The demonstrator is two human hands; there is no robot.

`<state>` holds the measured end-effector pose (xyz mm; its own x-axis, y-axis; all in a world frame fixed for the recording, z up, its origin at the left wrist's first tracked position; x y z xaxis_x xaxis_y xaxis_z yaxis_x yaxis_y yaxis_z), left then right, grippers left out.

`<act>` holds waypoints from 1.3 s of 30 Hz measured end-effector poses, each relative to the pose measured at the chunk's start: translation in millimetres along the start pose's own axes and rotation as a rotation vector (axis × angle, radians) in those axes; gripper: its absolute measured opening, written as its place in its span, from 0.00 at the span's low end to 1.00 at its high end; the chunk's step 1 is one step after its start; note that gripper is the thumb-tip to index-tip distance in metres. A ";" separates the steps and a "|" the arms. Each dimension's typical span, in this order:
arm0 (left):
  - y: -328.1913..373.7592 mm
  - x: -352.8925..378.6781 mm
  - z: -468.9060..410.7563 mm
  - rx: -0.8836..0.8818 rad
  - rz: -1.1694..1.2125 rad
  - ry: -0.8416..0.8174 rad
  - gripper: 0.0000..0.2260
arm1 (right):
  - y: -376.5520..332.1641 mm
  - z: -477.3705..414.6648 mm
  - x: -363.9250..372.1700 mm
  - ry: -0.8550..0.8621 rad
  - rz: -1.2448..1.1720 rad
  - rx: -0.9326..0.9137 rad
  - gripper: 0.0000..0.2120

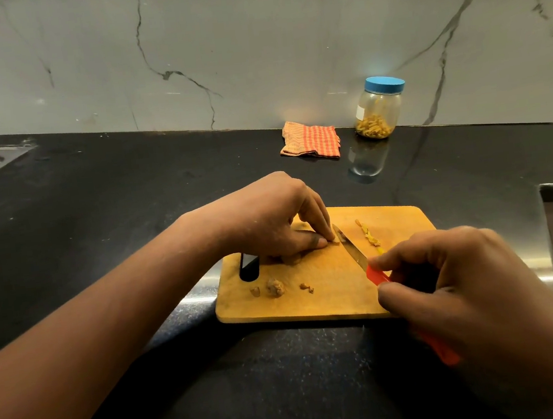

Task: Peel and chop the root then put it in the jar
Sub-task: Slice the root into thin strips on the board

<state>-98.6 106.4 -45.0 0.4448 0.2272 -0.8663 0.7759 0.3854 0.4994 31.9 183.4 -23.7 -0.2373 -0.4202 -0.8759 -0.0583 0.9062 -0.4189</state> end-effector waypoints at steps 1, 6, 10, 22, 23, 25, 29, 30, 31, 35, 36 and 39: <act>0.1 0.1 0.3 0.001 -0.004 -0.001 0.10 | -0.6 -1.2 1.0 -0.005 0.005 -0.001 0.16; 1.5 -0.9 0.9 0.016 -0.030 0.004 0.10 | -2.9 -6.3 4.0 -0.008 0.027 -0.016 0.15; 2.1 -2.3 2.2 0.015 -0.037 0.008 0.10 | -2.5 -9.0 5.1 -0.008 0.030 -0.013 0.15; 7.3 0.4 3.2 0.067 -0.114 -0.013 0.10 | 0.3 12.3 -16.8 0.008 0.027 0.012 0.14; 7.5 0.7 3.1 0.068 -0.114 -0.017 0.10 | -0.6 12.0 -17.9 0.019 0.023 0.009 0.13; 7.3 1.1 3.3 0.064 -0.113 -0.024 0.10 | -2.4 11.1 -16.8 0.023 0.029 0.008 0.12; 6.4 1.5 3.9 0.069 -0.120 -0.030 0.10 | -4.2 10.0 -10.1 0.017 0.046 0.013 0.12; 6.0 1.6 3.8 0.066 -0.116 -0.033 0.11 | -4.2 9.8 -9.0 0.018 0.050 0.012 0.12; 5.8 1.8 3.8 0.064 -0.114 -0.037 0.11 | -4.1 9.6 -7.9 0.018 0.052 0.013 0.13; 5.5 1.8 3.6 0.065 -0.119 -0.037 0.11 | -4.3 8.3 -4.2 0.003 0.053 0.008 0.16; 5.2 1.8 3.6 0.063 -0.120 -0.037 0.11 | -4.4 8.0 -3.9 0.003 0.056 0.005 0.16; 5.8 1.5 3.5 0.063 -0.127 -0.038 0.11 | -5.5 8.0 -3.6 -0.004 0.047 0.002 0.17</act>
<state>-91.9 105.9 -43.4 0.3569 0.1451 -0.9228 0.8532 0.3515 0.3852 40.8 179.5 -20.1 -0.2356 -0.3775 -0.8955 -0.0448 0.9247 -0.3780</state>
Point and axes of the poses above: each hand's wrist, its own z-axis away from the middle knuckle, its own x-axis out of the palm, y = z × x, the point moved 9 cm from there along -z, towards the middle knuckle, and after that the axes turned 7 degrees about z, right-handed, at the moved point
